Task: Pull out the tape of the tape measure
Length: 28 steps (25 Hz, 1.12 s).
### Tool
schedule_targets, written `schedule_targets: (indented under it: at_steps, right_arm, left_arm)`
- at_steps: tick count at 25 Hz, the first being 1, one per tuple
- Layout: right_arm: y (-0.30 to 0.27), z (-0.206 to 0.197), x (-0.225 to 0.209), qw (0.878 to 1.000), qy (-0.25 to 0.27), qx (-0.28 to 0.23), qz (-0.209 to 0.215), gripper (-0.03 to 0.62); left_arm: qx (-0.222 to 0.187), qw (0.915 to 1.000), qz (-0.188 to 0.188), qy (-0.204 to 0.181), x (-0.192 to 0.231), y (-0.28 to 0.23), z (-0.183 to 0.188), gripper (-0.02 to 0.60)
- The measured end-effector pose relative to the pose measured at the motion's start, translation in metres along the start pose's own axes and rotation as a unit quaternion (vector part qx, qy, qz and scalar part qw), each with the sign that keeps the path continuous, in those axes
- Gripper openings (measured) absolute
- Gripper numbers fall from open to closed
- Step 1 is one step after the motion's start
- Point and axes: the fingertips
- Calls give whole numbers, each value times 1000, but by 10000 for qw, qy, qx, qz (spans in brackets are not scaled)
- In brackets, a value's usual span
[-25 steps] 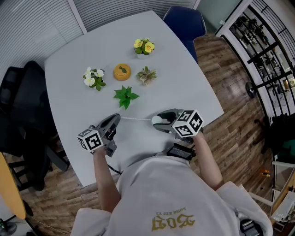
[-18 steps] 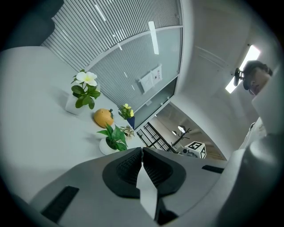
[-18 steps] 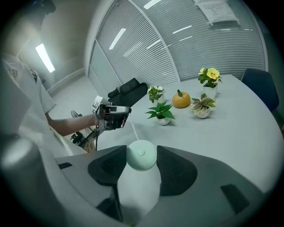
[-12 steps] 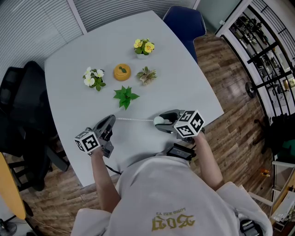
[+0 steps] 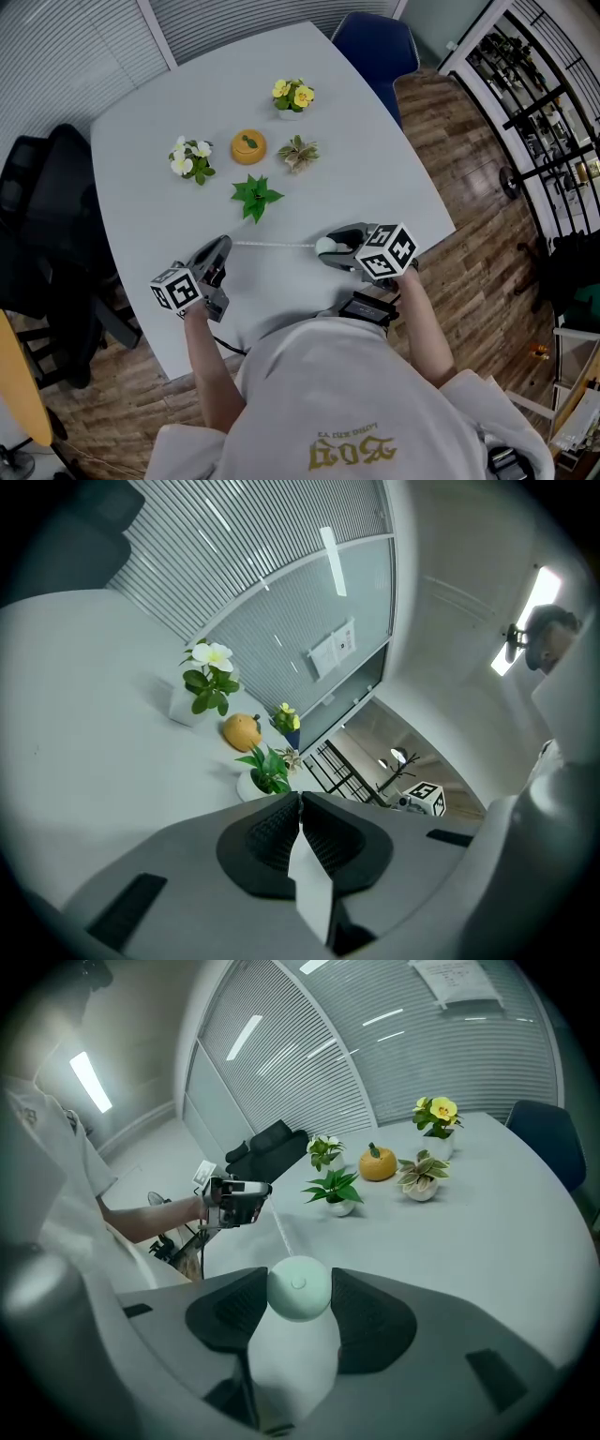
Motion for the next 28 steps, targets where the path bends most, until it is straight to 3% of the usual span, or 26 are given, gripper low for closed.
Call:
schedule_targets:
  at_steps: [28]
  right_arm:
    - [12, -18, -16, 9996, -168, 174, -141, 229]
  left_arm:
    - [-104, 9990, 426, 111, 20, 21, 4, 12]
Point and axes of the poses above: the fingertips, and each gripper's own axes: y backward along the fingers, x to its left, z out of its top, and after that the axes turned 5 degrees about -y, right-handed
